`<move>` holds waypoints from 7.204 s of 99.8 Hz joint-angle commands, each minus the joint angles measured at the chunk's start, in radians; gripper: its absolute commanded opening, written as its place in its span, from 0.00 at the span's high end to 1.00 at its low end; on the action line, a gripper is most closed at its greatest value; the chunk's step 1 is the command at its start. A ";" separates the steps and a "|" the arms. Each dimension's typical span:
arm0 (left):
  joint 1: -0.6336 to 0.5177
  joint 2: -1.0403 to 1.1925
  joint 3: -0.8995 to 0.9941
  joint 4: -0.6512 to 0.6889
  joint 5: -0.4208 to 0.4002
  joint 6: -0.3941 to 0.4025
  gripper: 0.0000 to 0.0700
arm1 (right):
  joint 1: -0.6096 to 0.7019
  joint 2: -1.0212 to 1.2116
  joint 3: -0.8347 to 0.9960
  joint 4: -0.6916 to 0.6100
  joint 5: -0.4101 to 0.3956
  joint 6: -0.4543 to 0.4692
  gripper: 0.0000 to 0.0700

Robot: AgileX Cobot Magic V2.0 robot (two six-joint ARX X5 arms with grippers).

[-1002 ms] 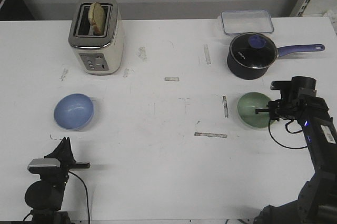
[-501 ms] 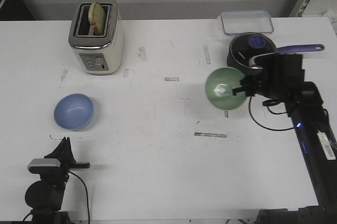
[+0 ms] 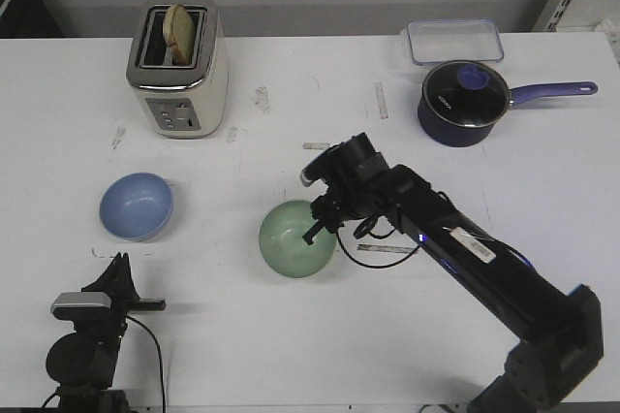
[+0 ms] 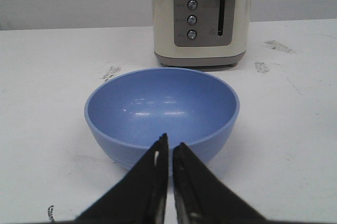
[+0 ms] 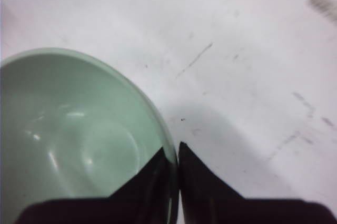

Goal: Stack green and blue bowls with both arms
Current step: 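Carry the green bowl with the right gripper toward the table center and set it down, then open the right gripper and retract it to the rest pose, then reach the left gripper to the rim of the light blue bowl and grasp it, then lift the blue bowl with the left gripper and lower it into the green bowl, then release the blue bowl and retract the left gripper to the rest pose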

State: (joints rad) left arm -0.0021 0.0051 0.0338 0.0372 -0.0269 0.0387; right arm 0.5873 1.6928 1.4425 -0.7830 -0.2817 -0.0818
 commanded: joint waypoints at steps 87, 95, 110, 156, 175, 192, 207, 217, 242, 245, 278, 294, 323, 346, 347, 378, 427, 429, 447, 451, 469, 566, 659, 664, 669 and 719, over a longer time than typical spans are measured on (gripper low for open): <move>0.001 -0.002 -0.020 0.010 0.000 -0.002 1.00 | 0.001 0.029 0.026 0.123 -0.031 -0.016 0.42; 0.001 -0.002 -0.020 0.010 0.000 -0.002 1.00 | -0.025 -0.036 0.038 0.144 -0.027 -0.011 0.60; 0.001 -0.002 -0.020 0.010 0.000 -0.002 1.00 | -0.106 -0.170 0.039 0.169 0.061 0.017 1.00; 0.001 -0.002 -0.020 0.010 0.000 -0.002 1.00 | -0.454 -0.566 -0.324 0.180 0.319 0.057 1.00; 0.001 -0.002 -0.020 0.009 0.000 -0.002 1.00 | -0.554 -0.823 -0.642 0.301 0.316 0.093 1.00; 0.001 -0.002 -0.020 0.010 0.000 -0.002 1.00 | -0.574 -1.033 -0.815 0.365 0.316 0.093 1.00; 0.001 -0.002 -0.020 0.019 0.000 -0.008 1.00 | -0.574 -1.171 -0.891 0.400 0.316 0.093 1.00; 0.001 -0.002 -0.017 0.070 0.000 -0.079 1.00 | -0.574 -1.219 -0.904 0.406 0.317 0.091 1.00; 0.001 0.052 0.198 0.129 0.000 -0.071 1.00 | -0.573 -1.233 -0.904 0.424 0.315 0.085 1.00; 0.001 0.077 0.247 0.113 0.000 -0.065 1.00 | -0.573 -1.233 -0.904 0.424 0.315 0.085 1.00; 0.003 0.562 0.837 -0.082 0.000 -0.013 1.00 | -0.573 -1.233 -0.904 0.424 0.315 0.085 1.00; 0.019 0.782 1.056 -0.291 0.000 -0.013 0.99 | -0.573 -1.233 -0.904 0.423 0.315 0.085 1.00; 0.124 1.024 1.161 -0.513 0.000 -0.025 0.32 | -0.573 -1.233 -0.904 0.423 0.315 0.085 1.00; 0.243 1.194 1.161 -0.699 0.005 -0.041 0.23 | -0.573 -1.233 -0.904 0.424 0.315 0.085 1.00; 0.248 1.203 1.161 -0.706 0.008 -0.044 0.23 | -0.573 -1.233 -0.904 0.424 0.315 0.085 1.00; 0.299 1.456 1.161 -0.744 0.188 -0.085 0.24 | -0.573 -1.186 -0.904 0.433 0.315 0.085 1.00; 0.298 1.579 1.161 -0.686 0.188 -0.085 0.82 | -0.573 -1.188 -0.904 0.443 0.315 0.085 1.00; 0.298 1.579 1.161 -0.686 0.188 -0.085 0.87 | -0.573 -1.188 -0.904 0.443 0.315 0.085 1.00; 0.298 1.579 1.161 -0.666 0.188 -0.085 1.00 | -0.573 -1.188 -0.904 0.443 0.315 0.085 1.00; 0.298 1.579 1.163 -0.657 0.188 -0.090 1.00 | -0.573 -1.188 -0.904 0.443 0.315 0.085 1.00; 0.295 1.567 1.200 -0.616 0.219 -0.164 1.00 | -0.573 -1.188 -0.904 0.443 0.315 0.085 1.00; -0.487 1.496 1.395 -0.777 0.271 -0.200 1.00 | -0.573 -1.188 -0.904 0.443 0.315 0.086 1.00; -0.521 1.569 1.439 -0.771 0.259 -0.201 0.02 | -0.573 -1.188 -0.904 0.443 0.315 0.085 1.00; -0.518 1.557 1.463 -0.764 0.259 -0.201 0.03 | -0.573 -1.188 -0.904 0.443 0.315 0.085 1.00; -0.514 1.542 1.490 -0.756 0.255 -0.200 0.11 | -0.573 -1.188 -0.904 0.443 0.315 0.085 1.00; -0.354 1.313 1.559 -0.767 -0.082 -0.026 1.00 | -0.573 -1.188 -0.904 0.446 0.316 0.086 1.00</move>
State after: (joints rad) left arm -0.3927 1.3472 1.6035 -0.7425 -0.0895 -0.0345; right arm 0.0135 0.5041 0.5358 -0.3523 0.0311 -0.0021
